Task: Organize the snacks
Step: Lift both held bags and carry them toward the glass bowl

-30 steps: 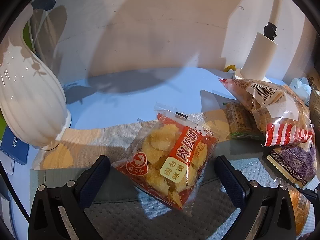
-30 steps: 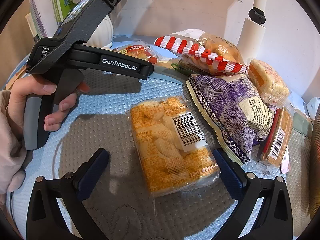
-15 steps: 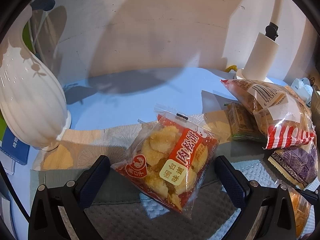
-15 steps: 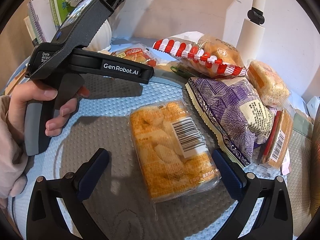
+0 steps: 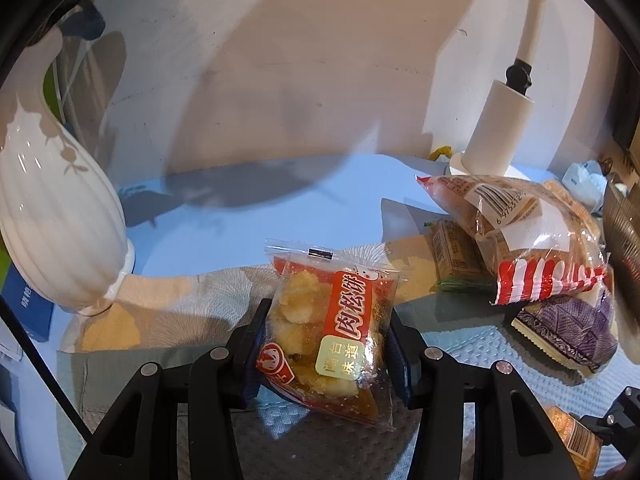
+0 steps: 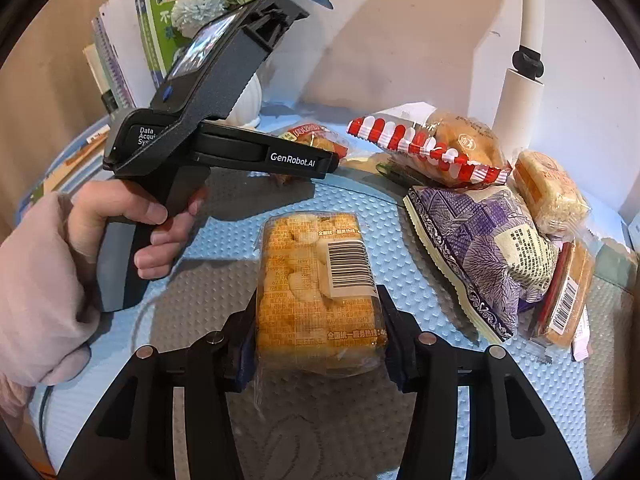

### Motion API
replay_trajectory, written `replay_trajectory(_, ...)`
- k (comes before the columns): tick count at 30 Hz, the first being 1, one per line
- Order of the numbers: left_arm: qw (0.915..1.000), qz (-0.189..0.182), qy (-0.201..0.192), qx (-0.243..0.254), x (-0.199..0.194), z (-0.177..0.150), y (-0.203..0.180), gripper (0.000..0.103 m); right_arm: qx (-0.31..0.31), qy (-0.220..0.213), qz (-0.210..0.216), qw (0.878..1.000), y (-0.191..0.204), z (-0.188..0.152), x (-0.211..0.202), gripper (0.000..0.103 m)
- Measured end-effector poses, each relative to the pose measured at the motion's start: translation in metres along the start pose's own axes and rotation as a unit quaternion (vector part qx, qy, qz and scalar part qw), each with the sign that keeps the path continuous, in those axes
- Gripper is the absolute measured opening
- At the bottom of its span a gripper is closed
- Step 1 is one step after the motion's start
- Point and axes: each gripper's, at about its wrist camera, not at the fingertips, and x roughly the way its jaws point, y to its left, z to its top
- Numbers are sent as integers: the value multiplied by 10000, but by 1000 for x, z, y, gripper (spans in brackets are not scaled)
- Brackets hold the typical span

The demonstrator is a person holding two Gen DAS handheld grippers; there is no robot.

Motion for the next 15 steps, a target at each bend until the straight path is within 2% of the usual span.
replay_trajectory(7,9995,-231,-144,-140,-5,0,4,48,96,-183,73,9998,-1,-3,-4,49)
replay_trajectory(15,9981,-164,-445,-388,-17,-2,12,48,189,-393,56,9990,-3,-4,-11,49)
